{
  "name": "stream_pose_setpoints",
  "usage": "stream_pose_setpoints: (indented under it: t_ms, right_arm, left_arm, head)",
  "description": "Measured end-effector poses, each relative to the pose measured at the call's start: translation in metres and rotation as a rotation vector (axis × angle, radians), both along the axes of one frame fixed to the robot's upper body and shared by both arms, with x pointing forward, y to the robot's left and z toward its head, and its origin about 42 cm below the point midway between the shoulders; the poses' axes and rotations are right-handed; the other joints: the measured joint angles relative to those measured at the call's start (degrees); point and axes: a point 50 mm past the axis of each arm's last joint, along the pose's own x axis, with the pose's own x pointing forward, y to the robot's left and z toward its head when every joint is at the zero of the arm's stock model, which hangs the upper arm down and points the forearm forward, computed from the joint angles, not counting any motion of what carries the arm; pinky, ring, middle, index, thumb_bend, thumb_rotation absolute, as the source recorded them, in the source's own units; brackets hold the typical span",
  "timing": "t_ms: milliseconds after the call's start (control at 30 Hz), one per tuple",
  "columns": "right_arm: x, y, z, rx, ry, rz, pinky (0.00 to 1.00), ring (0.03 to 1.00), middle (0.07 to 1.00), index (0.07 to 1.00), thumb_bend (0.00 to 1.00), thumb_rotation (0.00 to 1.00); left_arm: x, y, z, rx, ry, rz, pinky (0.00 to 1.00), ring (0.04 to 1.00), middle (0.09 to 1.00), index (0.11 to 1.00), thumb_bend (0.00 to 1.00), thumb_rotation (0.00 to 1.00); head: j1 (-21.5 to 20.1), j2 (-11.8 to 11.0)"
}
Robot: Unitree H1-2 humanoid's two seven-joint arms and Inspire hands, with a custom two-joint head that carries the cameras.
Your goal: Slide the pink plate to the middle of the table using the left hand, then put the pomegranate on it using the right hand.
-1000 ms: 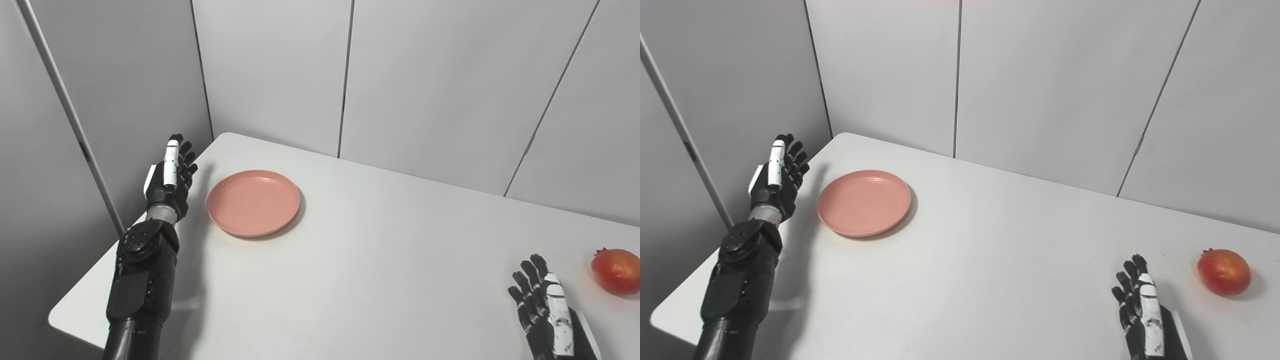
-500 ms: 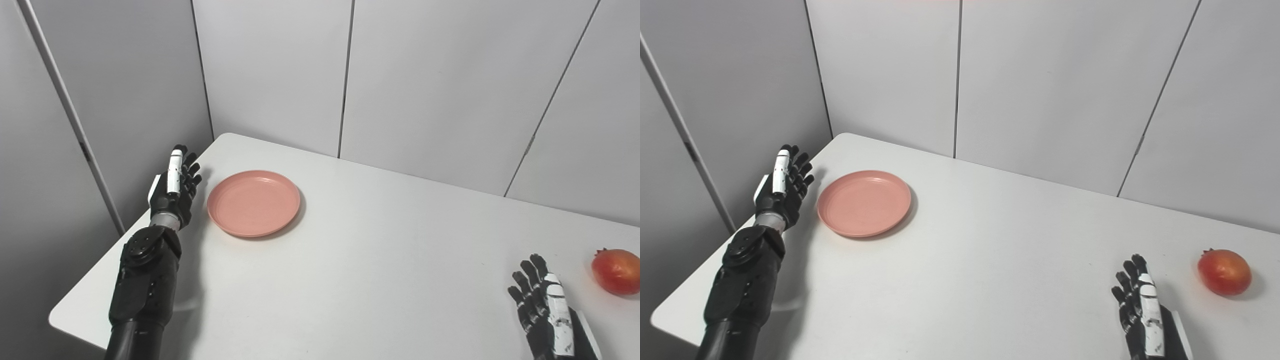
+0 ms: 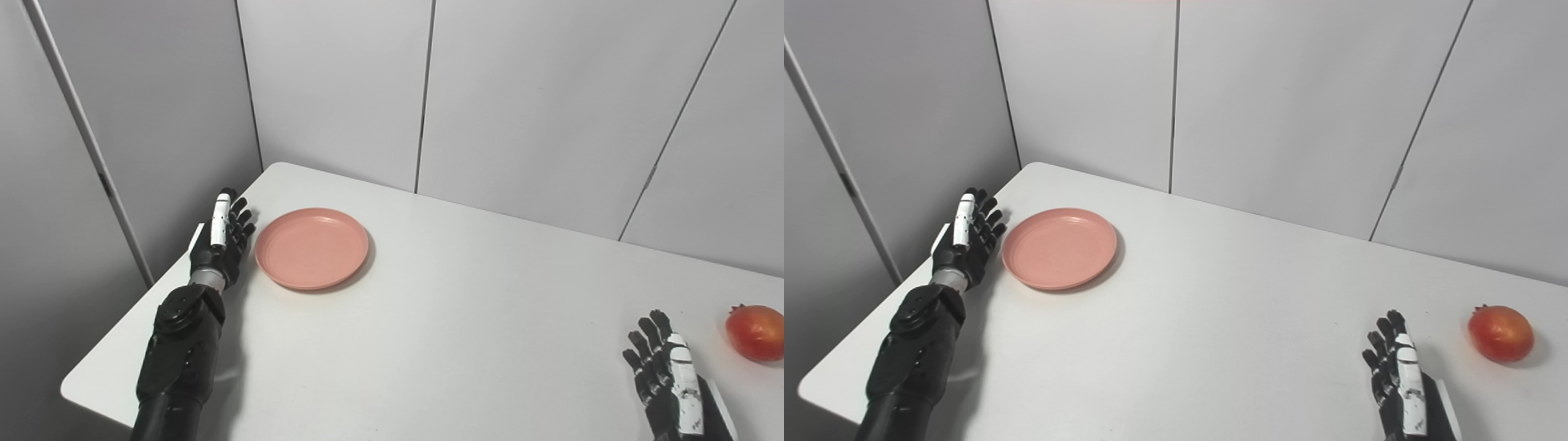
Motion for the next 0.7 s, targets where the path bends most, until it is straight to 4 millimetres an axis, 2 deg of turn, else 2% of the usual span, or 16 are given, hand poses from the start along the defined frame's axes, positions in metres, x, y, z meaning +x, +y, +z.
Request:
stream_pose_setpoints:
  t_ms: [267, 700]
  right_arm:
    - [0.0, 0.0, 0.0, -0.006, 0.001, 0.0, 1.0, 1.0, 1.0, 1.0, 0.1, 1.0]
    - [0.0, 0.0, -0.001, -0.004, 0.004, 0.004, 1.0, 1.0, 1.0, 1.0, 0.11, 1.0]
  left_arm:
    - [0.0, 0.0, -0.007, 0.006, -0.012, 0.004, 1.0, 0.988, 0.983, 0.981, 0.35, 1.0]
    - [0.001, -0.004, -0.015, 0.0, -0.035, -0.033, 1.0, 0.988, 0.984, 0.971, 0.37, 1.0]
  head:
    - [-0.1, 0.0]
    - [-0.3, 0.1]
